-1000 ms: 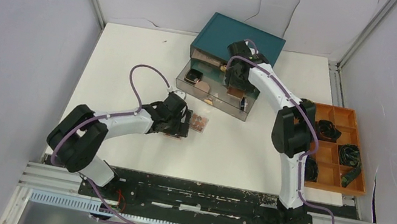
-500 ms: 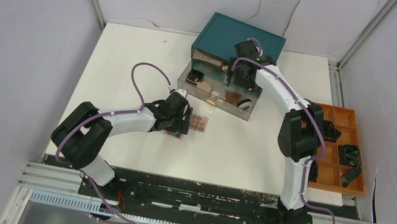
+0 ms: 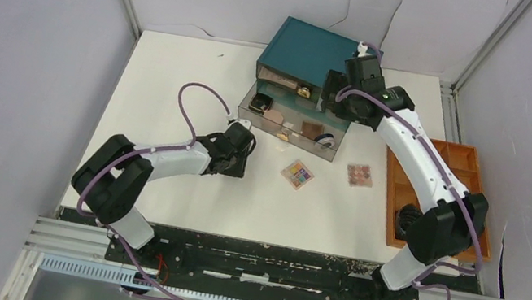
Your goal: Organize the makeup
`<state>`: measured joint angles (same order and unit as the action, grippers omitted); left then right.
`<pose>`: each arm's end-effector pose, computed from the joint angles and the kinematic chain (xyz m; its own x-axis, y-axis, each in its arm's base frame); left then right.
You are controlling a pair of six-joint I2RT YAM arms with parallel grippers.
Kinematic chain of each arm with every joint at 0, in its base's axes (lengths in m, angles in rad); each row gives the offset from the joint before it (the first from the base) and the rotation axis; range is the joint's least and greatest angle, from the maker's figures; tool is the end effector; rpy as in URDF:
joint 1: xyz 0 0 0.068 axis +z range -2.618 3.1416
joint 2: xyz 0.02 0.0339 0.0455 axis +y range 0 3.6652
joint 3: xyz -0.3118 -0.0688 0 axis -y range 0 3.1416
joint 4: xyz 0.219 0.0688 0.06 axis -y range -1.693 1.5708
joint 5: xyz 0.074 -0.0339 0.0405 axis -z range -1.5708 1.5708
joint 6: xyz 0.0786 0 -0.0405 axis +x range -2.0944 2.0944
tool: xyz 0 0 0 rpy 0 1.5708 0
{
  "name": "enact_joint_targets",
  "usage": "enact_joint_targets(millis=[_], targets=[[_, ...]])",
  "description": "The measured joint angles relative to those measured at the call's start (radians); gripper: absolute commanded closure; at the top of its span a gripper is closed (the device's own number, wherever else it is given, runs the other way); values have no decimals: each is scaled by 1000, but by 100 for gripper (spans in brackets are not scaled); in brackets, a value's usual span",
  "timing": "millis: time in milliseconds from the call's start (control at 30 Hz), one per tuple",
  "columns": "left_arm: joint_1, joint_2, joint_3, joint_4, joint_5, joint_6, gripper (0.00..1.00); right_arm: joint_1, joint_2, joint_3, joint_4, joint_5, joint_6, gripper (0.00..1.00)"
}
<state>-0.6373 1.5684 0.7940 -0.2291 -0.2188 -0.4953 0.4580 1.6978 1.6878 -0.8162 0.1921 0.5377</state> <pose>0.2503 -0.1641 0.1879 -0.8279 0.0356 -0.5598 0.1064 0.9898 -0.0943 0.3488 0.1552 0.3694 -0.7294 0.2010 -0.6540 0.0647 0.9719 0.2265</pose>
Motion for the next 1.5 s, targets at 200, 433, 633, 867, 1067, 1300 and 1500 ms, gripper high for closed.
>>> enact_joint_targets(millis=[200, 433, 633, 867, 1067, 1300, 1500], targets=[[0, 0, 50, -74, -15, 13, 44, 0, -87, -126, -5, 8, -12, 0], [0, -13, 61, -101, -7, 16, 30, 0, -181, -364, -48, 38, -19, 0], [-15, -71, 55, -113, 33, -6, 28, 0, -226, -444, -77, 49, -2, 0], [-119, -19, 170, -152, 64, -161, 31, 0, -209, -475, -47, 37, -6, 0], [-167, 92, 285, -152, 76, -222, 31, -3, -164, -518, -3, 40, -51, 0], [-172, 82, 255, -168, 78, -241, 31, -53, -37, -533, 59, 39, -168, 0], [-172, 43, 222, -196, 63, -244, 31, -78, 72, -515, 97, 48, -289, 0]])
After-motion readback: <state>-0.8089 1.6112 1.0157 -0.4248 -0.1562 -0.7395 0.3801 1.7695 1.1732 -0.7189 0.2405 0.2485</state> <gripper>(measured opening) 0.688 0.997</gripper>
